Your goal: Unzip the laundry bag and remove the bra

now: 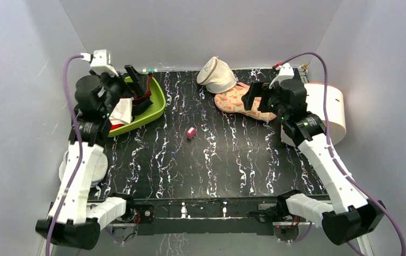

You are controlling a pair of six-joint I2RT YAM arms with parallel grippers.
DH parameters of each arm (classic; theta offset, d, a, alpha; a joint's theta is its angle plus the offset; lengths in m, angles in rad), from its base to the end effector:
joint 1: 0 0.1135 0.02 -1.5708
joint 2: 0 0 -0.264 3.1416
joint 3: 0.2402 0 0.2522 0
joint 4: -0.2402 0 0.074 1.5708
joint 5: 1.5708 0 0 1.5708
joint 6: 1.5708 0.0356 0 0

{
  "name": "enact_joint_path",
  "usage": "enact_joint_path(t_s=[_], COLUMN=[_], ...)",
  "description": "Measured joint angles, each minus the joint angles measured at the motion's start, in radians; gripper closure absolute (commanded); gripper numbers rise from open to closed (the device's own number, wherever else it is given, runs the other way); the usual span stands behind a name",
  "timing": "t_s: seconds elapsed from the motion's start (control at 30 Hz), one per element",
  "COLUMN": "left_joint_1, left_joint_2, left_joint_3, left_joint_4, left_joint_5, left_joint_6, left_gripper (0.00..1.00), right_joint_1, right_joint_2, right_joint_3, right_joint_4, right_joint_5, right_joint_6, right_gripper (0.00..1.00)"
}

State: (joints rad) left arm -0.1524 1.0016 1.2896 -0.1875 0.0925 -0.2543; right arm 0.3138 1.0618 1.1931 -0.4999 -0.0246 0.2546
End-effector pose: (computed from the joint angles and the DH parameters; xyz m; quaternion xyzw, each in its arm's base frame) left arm 0.2016 -0.0343 0.4740 0.0001 0.6709 -0.1800 0.7194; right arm 0.2171 0.0714 0.3961 -0.0314 0.8241 0.1683 0.5400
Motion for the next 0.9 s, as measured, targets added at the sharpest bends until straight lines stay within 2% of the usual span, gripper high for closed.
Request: enact_joint_path(t_s=[0.2, 0.4, 0.7, 0.9], left_joint_1=[0.019, -0.003, -0.048, -0.056], left_joint_2=[0.172, 0.278, 0.301, 0.304], left_joint_3=[-0.065, -0.117, -0.183, -0.224], left_joint_4=[0.051, 0.088, 0.191, 0.254], left_joint_5=[0.069, 0.119, 0.188, 0.225], left_joint_6=[-0.011, -0.01, -0.015, -0.013], left_gripper=[0.02, 0.02, 0.02, 0.02], right_joint_1=[0.0, 0.0, 0.0, 0.0], right_joint_2=[0.095, 0.137, 0.23, 0.433], right_joint_3=[-0.031, -0.039, -0.032, 0.108], right_joint_4=[0.053, 0.121, 0.161, 0.145], right_joint_5=[0.071, 0.095, 0.074, 0.032], right_joint_6=[0.018, 0.051, 0.065, 0.05], right_gripper=[0.02, 0.02, 0.02, 0.02])
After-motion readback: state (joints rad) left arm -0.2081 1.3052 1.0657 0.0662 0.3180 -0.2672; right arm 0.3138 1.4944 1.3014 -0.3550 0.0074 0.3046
